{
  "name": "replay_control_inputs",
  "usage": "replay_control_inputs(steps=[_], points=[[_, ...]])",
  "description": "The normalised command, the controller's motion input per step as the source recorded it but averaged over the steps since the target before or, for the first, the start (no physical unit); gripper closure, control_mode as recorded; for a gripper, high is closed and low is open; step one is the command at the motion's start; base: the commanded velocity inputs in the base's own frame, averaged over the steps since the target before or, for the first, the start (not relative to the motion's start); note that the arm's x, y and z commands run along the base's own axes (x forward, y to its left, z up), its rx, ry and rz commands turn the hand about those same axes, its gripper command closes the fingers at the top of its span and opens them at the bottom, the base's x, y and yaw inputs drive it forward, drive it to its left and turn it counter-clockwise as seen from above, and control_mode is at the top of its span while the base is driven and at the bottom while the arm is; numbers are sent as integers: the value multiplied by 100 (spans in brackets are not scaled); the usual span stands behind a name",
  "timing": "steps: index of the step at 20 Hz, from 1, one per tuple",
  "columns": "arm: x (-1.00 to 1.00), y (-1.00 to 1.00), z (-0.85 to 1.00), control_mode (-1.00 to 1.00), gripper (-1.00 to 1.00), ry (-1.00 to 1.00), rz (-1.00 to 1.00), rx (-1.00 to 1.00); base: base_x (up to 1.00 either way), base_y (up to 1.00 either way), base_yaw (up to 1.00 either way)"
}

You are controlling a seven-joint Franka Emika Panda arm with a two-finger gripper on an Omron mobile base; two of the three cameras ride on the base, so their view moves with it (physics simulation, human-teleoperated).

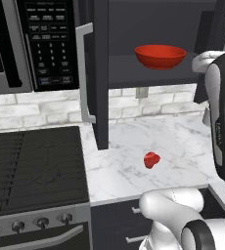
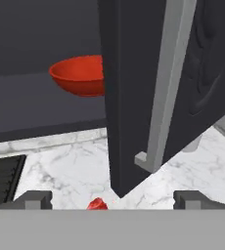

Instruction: Retrieve the bowl from the cabinet, then place the raw meat into the bowl to avoid contamination.

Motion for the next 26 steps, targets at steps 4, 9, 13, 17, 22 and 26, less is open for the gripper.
replay_control_inputs(steps=[4, 9, 13, 17, 22, 26], points=[[0, 45, 1, -100, -100, 10, 2, -18, 0, 0, 0], [2, 32, 0, -100, -100, 16, 10, -18, 0, 0, 0], [19, 19, 0, -100, -100, 11, 9, -21, 0, 0, 0], [31, 10, 0, -100, -100, 10, 9, -25, 0, 0, 0], [32, 2, -5, -100, -100, 6, 12, -27, 0, 0, 0], [42, 0, -16, -100, -100, 7, 13, -28, 0, 0, 0]])
